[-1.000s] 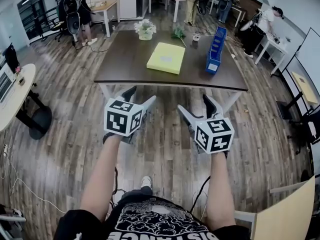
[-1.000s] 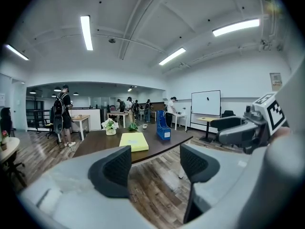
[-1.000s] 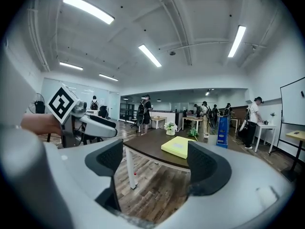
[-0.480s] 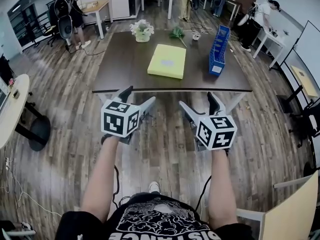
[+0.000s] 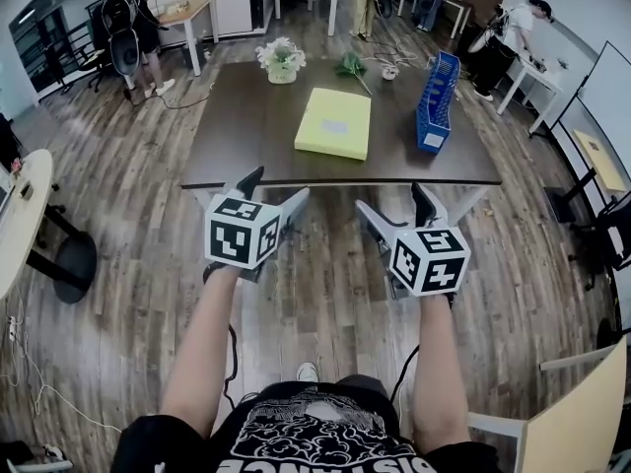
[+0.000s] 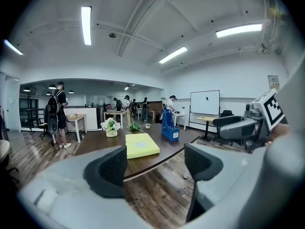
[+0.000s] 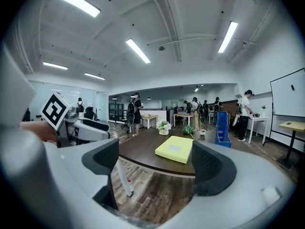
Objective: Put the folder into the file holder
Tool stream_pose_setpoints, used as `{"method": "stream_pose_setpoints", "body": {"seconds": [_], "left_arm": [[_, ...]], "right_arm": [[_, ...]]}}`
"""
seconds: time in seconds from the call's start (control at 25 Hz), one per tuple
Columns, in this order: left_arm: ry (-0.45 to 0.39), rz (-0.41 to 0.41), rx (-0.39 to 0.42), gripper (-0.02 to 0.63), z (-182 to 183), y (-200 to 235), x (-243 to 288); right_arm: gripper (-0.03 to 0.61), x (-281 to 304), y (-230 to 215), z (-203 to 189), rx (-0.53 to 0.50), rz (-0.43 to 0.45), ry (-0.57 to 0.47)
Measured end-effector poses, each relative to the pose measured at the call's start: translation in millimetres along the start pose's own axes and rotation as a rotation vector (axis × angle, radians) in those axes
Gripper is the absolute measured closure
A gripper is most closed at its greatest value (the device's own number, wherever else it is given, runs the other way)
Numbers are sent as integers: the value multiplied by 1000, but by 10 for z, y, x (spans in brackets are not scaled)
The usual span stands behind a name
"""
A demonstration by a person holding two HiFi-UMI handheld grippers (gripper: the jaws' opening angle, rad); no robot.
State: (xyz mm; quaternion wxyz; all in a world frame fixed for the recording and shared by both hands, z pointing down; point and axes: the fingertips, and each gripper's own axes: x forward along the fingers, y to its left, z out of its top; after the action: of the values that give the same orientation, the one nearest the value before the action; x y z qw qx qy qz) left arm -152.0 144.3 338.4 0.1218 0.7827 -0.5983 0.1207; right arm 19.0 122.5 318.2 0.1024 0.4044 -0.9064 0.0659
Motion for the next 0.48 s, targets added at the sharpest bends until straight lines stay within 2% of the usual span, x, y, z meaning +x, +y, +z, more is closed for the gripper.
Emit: {"method": "stream_pose_setpoints", "body": {"seconds": [0.48], "left_arm": [[6, -1, 23, 222, 36, 85, 350]], "right_arm": [[112, 274, -250, -67, 17, -10, -3]]}}
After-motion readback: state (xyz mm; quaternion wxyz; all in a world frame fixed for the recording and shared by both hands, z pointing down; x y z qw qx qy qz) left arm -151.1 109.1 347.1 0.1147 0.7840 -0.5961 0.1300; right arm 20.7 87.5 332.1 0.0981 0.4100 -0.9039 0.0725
